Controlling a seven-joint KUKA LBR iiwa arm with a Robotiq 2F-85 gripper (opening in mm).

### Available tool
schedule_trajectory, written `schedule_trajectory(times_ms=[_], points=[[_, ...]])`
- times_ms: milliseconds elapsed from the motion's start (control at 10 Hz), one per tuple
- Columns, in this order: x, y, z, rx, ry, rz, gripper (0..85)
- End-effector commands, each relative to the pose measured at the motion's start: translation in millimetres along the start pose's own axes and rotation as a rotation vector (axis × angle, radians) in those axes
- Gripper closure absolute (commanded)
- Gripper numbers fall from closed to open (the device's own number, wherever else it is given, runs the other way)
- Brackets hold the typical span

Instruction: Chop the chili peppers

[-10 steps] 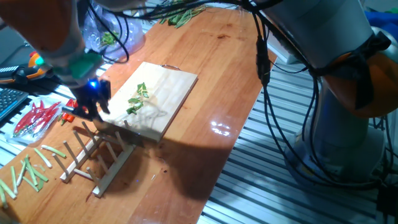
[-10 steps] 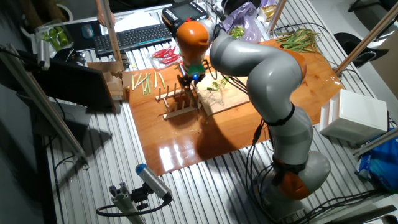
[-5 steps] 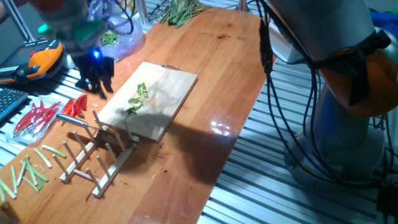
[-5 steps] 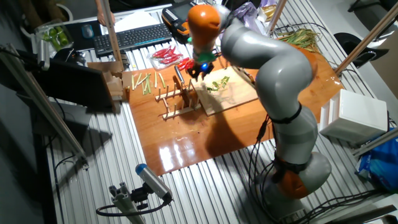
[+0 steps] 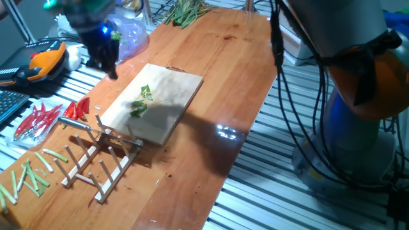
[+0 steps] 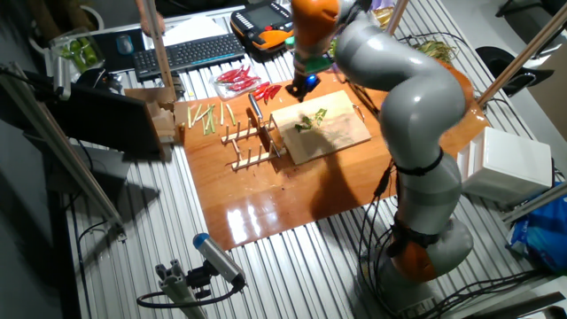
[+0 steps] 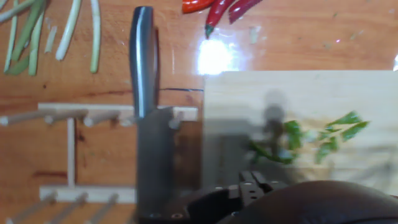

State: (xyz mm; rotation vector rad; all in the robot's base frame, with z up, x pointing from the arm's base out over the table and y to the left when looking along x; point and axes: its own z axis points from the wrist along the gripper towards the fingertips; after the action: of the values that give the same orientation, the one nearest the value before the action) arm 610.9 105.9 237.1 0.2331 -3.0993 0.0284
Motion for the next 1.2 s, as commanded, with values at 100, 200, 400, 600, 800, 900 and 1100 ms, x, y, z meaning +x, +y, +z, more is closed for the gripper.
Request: schedule_trajectory(times_ms=[100, 200, 400, 600, 800, 900, 1100], points=[[9.5, -21.7, -18.6, 0.006, -0.004, -0.006, 85.0], [8.6, -21.0, -18.4, -0.004, -0.007, -0.004, 85.0], [5.4, -19.1, -17.7, 0.019, -0.021, -0.002, 85.0], [6.4, -19.1, -17.9, 0.011, -0.006, -0.011, 85.0], [5.2, -17.0, -17.2, 0.013, -0.006, -0.011, 85.0], [4.8, -15.9, -16.6, 0.013, -0.006, -0.012, 85.0], [4.9, -15.2, -16.6, 0.002, 0.002, -0.023, 85.0]])
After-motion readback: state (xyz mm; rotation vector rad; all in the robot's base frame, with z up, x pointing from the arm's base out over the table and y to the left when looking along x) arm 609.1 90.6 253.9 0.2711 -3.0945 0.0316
